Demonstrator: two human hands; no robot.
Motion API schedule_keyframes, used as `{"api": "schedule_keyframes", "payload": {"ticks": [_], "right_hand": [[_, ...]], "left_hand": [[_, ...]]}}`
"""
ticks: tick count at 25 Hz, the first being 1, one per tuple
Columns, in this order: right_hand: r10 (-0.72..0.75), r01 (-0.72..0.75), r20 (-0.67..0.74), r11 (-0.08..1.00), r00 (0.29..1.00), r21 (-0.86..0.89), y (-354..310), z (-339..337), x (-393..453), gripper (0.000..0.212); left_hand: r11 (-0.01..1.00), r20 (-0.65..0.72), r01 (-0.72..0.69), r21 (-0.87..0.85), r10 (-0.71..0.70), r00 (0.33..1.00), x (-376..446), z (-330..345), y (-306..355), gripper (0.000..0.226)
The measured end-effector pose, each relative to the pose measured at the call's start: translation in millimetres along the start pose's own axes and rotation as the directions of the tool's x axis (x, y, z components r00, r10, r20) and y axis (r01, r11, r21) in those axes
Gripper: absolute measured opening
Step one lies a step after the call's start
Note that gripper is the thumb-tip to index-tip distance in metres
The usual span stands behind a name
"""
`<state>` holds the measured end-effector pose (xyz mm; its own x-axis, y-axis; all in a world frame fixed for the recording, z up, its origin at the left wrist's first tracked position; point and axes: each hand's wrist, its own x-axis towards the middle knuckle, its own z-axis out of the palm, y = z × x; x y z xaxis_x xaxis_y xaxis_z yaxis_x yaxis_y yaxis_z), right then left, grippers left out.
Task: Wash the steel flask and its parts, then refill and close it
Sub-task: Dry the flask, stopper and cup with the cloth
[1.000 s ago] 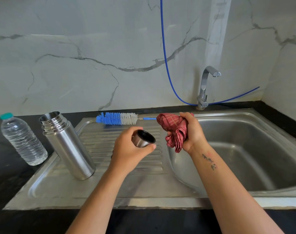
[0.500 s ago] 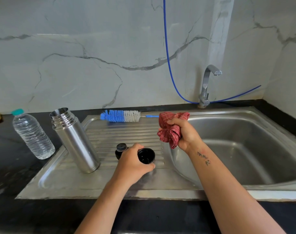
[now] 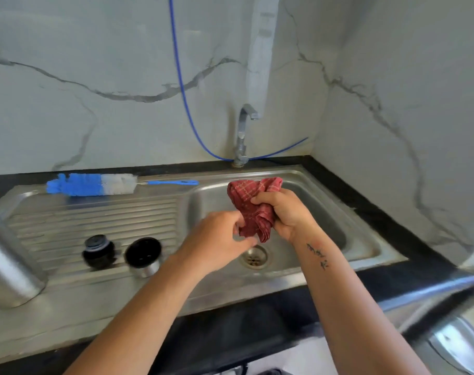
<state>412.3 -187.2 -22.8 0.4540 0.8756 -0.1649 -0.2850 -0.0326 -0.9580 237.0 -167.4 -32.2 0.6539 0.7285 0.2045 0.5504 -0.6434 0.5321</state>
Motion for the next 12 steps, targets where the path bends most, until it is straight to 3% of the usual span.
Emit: {"api": "schedule_keyframes", "payload": {"ticks": [3,5,9,12], "right_hand": [[-0.127,0.089,-0.208,0.979,0.97,-0.182,-7.0,-57.2,-8.4,0.032],[-0.233,0.117,-0.298,0.925,0.926,-0.361,-7.4,-91.5,-10.8,0.029],[-0.449,0.103,-0.424,0.772,0.787,-0.627,-15.8,-149.0,-22.1,0.02],[-0.654,0.133,-0.327,0.551,0.682,-0.824,-28.9,-188.9,-26.0,0.018]], "left_hand": [[0.999,0.268,-0.031,-0.013,0.033,0.963,12.2,53.2,15.4,0.047],[0.999,0.345,-0.047,-0.005,0.046,0.937,9.0,81.1,9.7,0.069],[0.996,0.349,-0.057,-0.071,0.078,0.934,6.5,102.4,-3.7,0.07],[0.99,0.312,-0.086,-0.11,0.117,0.943,8.1,106.3,-5.7,0.066]]}}
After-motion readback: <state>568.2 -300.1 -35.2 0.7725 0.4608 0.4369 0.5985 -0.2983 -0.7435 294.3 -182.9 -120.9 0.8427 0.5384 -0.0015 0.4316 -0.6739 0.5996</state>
